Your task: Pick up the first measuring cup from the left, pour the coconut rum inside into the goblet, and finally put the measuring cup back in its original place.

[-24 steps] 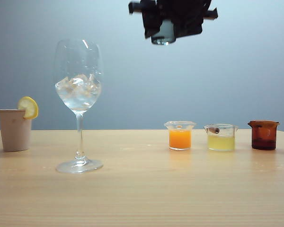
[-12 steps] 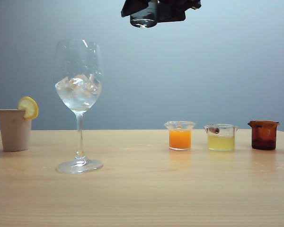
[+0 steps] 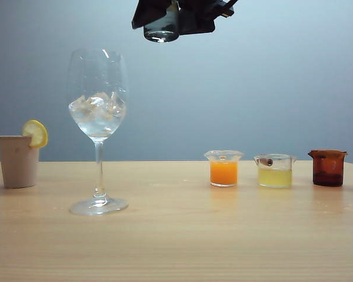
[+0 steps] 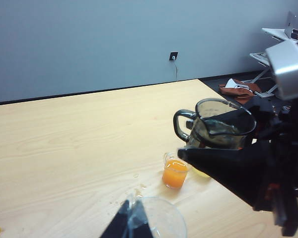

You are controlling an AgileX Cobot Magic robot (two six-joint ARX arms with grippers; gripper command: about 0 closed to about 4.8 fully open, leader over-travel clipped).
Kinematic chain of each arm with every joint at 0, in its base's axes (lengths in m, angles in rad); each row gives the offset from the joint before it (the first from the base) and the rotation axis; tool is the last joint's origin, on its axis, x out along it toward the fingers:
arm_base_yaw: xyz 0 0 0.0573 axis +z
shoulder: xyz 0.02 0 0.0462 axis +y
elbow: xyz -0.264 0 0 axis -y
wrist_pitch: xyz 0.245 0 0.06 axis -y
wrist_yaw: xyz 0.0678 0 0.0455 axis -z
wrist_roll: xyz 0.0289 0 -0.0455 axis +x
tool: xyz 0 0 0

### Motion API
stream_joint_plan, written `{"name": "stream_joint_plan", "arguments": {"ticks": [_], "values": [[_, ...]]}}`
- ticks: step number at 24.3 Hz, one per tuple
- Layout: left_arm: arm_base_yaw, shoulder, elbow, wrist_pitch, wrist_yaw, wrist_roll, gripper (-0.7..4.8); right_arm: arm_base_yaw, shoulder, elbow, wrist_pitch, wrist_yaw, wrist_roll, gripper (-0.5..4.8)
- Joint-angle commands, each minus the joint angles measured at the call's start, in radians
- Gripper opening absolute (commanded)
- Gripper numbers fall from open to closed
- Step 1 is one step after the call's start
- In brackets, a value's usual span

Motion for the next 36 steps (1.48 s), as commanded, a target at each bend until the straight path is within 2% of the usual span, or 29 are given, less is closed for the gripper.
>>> {"name": "stream_joint_plan", "arguments": {"ticks": [1, 7, 14, 17, 28, 36], "values": [[0.001, -0.002, 0.006, 0.019, 0.006, 0.000, -0.05, 0.017, 0.000, 0.008, 0.042, 0.024, -0.026, 1.65], [0.001, -0.002, 0.006, 0.018, 0.007, 0.000, -0.06, 0.042, 0.048, 0.069, 0.034, 0.083, -0.048, 1.65], [0.001, -0.002, 0.006, 0.019, 0.014, 0.000, -0.05, 0.045, 0.098, 0.098, 0.033, 0.084, -0.065, 1.65], [0.001, -0.002, 0.006, 0.018, 0.014, 0.000, -0.06, 0.045, 0.105, 0.107, 0.034, 0.102, -0.127, 1.65], [0.001, -0.002, 0.006, 0.018, 0.023, 0.000, -0.06, 0.045, 0.144, 0.154, 0.035, 0.095, -0.135, 1.66], [0.001, -0.002, 0.006, 0.019, 0.025, 0.000, -0.06, 0.047, 0.144, 0.154, 0.018, 0.094, -0.223, 1.65]]}}
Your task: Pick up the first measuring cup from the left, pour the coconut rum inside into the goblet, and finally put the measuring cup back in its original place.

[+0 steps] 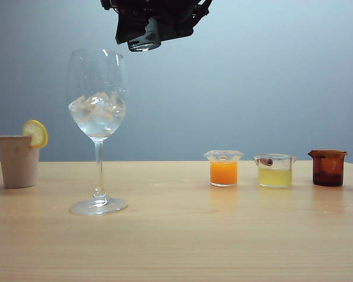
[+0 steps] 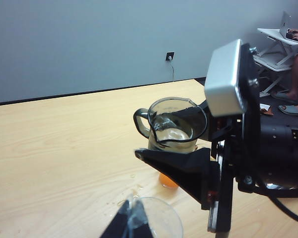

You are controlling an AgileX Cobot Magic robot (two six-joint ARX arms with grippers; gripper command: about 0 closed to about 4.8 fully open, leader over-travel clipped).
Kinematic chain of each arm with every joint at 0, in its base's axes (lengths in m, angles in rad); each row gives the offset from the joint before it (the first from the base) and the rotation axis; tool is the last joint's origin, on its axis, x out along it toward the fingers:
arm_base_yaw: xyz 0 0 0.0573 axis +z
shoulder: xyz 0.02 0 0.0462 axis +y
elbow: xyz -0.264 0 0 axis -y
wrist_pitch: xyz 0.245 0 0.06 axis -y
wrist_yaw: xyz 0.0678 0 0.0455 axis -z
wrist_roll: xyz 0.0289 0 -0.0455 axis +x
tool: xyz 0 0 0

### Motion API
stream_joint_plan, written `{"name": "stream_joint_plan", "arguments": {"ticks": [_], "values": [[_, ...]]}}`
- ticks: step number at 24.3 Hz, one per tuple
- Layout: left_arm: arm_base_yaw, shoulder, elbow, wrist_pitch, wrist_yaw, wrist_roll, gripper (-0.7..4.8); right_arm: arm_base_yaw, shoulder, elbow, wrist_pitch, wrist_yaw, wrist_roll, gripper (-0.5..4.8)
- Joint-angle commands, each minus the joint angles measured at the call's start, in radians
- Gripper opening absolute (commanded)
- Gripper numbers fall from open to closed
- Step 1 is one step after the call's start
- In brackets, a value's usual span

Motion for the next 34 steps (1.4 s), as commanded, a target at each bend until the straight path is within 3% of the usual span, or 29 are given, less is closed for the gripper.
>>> {"name": "stream_joint_plan", "arguments": {"ticks": [1, 15, 17, 25, 34], "values": [[0.001, -0.002, 0.006, 0.016, 0.008, 0.000, -0.06, 0.006, -0.008, 0.009, 0.026, -0.002, -0.051, 1.65], [0.001, -0.002, 0.006, 0.016, 0.008, 0.000, -0.06, 0.018, 0.005, 0.009, 0.024, -0.004, -0.184, 1.65], [0.001, -0.002, 0.006, 0.016, 0.008, 0.000, -0.06, 0.018, 0.005, 0.009, 0.025, -0.003, -0.247, 1.65], [0.001, -0.002, 0.006, 0.016, 0.008, 0.000, -0.06, 0.018, 0.005, 0.009, 0.025, -0.005, -0.257, 1.65], [0.001, -0.002, 0.006, 0.016, 0.008, 0.000, -0.05, 0.018, 0.005, 0.009, 0.018, -0.005, -0.369, 1.65]]}}
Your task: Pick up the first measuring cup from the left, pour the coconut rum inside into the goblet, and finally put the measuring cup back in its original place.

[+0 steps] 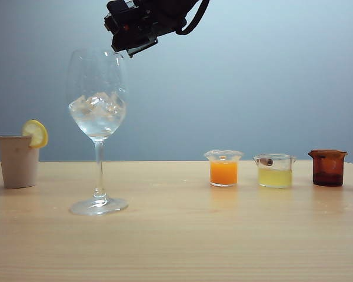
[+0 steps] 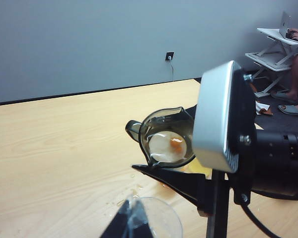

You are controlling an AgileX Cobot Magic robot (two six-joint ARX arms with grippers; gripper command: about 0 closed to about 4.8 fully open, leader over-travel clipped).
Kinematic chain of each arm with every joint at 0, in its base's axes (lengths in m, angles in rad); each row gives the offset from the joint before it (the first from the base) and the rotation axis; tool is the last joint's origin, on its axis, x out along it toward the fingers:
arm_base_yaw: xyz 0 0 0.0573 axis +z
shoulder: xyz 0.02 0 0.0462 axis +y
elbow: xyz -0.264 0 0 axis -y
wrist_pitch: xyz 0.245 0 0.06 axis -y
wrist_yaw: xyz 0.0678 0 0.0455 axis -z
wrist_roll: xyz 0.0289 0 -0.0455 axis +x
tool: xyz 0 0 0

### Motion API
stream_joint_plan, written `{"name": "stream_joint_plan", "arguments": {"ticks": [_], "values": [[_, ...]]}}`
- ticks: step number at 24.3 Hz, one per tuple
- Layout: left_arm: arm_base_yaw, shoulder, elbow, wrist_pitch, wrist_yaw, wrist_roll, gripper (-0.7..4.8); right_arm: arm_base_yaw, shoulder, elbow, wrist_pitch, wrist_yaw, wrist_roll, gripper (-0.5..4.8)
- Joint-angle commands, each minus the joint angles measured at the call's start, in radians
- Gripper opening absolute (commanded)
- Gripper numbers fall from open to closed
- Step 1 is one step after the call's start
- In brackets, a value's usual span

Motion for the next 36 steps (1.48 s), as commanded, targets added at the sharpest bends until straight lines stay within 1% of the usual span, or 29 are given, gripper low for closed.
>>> {"name": "stream_joint_plan", "arguments": {"ticks": [1, 3, 6, 9, 15, 21, 26, 28, 30, 36], "values": [[0.001, -0.002, 0.006, 0.016, 0.008, 0.000, -0.05, 0.002, -0.006, 0.007, 0.025, -0.002, -0.045, 1.65], [0.001, -0.002, 0.006, 0.016, 0.008, 0.000, -0.05, 0.002, -0.006, 0.007, 0.025, -0.002, -0.047, 1.65], [0.001, -0.002, 0.006, 0.016, 0.008, 0.000, -0.05, 0.002, -0.006, 0.007, 0.026, -0.002, -0.093, 1.65], [0.001, -0.002, 0.006, 0.016, 0.008, 0.000, -0.05, 0.003, -0.006, 0.007, 0.026, -0.003, -0.096, 1.65], [0.001, -0.002, 0.006, 0.016, 0.008, 0.000, -0.06, 0.036, -0.006, 0.007, 0.029, -0.001, -0.197, 1.65], [0.001, -0.002, 0.006, 0.016, 0.016, 0.000, -0.05, 0.037, -0.006, 0.006, 0.029, 0.010, -0.203, 1.65], [0.001, -0.002, 0.006, 0.016, 0.016, 0.000, -0.06, 0.038, -0.006, 0.007, 0.025, 0.011, -0.272, 1.65], [0.001, -0.002, 0.006, 0.016, 0.016, 0.000, -0.05, 0.037, -0.006, 0.007, 0.027, 0.034, -0.300, 1.65], [0.001, -0.002, 0.006, 0.016, 0.016, 0.000, -0.06, 0.036, -0.006, 0.006, 0.025, 0.036, -0.324, 1.65], [0.001, -0.002, 0.006, 0.016, 0.016, 0.000, -0.06, 0.036, -0.006, 0.007, 0.026, 0.036, -0.325, 1.65]]}}
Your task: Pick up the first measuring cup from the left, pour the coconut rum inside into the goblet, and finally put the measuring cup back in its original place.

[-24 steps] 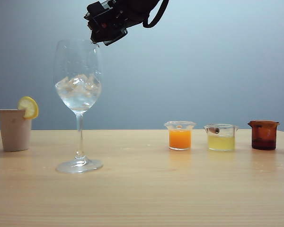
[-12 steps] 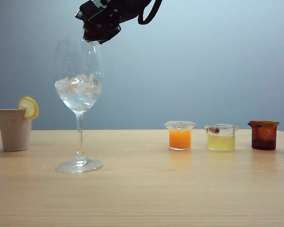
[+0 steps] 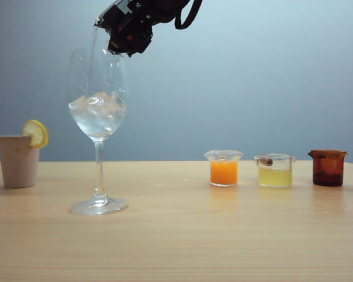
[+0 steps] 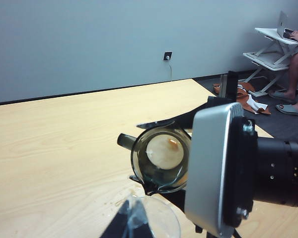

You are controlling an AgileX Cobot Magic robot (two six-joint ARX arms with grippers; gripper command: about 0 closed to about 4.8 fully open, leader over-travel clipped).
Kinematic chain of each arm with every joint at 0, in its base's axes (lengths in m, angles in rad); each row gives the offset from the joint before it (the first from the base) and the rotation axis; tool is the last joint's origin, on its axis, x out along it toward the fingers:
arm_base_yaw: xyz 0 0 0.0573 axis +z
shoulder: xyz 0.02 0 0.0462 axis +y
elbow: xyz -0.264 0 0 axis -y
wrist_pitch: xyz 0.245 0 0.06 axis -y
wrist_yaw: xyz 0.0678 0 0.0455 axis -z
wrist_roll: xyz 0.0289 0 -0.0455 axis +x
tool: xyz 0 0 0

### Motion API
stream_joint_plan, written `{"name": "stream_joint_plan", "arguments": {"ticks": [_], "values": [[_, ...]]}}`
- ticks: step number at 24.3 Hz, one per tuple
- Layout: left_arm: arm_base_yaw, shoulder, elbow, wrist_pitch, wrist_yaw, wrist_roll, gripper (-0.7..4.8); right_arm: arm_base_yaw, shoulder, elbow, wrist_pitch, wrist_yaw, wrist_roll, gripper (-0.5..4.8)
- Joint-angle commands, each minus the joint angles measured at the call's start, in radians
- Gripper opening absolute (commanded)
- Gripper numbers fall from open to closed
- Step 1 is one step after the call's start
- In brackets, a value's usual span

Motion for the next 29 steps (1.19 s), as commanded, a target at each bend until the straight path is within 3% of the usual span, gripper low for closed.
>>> {"name": "stream_joint_plan", "arguments": {"ticks": [1, 29], "values": [[0.001, -0.002, 0.006, 0.016, 0.008, 0.000, -0.06, 0.000, -0.006, 0.006, 0.026, 0.003, -0.007, 1.65], [0.001, -0.002, 0.006, 0.016, 0.008, 0.000, -0.06, 0.000, -0.006, 0.006, 0.026, 0.002, -0.115, 1.48]]}}
